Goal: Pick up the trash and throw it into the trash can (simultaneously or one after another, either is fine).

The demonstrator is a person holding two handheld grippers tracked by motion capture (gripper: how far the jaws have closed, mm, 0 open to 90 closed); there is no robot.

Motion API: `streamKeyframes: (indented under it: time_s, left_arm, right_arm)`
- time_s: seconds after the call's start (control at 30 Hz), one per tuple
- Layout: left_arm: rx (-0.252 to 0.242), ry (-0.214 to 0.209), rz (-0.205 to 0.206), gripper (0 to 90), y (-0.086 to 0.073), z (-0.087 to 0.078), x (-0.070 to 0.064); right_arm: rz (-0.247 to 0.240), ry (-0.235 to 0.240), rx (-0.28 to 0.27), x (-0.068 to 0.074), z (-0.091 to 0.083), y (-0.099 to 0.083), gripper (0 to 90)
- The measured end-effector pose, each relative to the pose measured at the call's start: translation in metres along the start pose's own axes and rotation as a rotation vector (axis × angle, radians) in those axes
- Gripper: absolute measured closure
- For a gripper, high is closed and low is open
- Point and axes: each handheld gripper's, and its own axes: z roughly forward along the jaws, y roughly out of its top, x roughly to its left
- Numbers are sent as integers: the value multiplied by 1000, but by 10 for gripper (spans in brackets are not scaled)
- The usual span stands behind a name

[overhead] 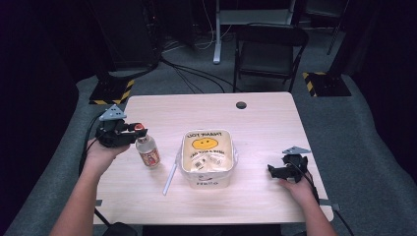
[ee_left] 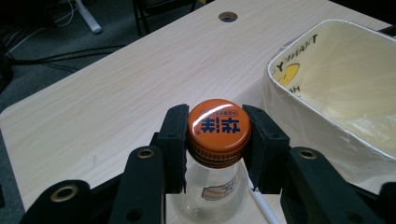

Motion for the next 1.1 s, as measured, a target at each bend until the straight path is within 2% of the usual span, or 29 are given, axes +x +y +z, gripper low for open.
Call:
streamKeyframes:
  time_s: [0.23, 0.47, 0.83, 1.1]
  left_arm:
    - [-13, -8, 17, 626, 11, -9, -5]
    - [-8, -18, 16, 627, 24, -17, -9]
    - [-11, -10, 37, 626, 36, -23, -13]
    - [-25, -29, 58, 626, 53, -29, -22]
  right_arm:
    - [-1, 0, 0, 0, 0, 0, 0]
    - [-1, 1, 0, 0, 0, 0, 0]
    - [-1, 0, 0, 0, 0, 0, 0]
    - [-1, 0, 0, 0, 0, 0, 0]
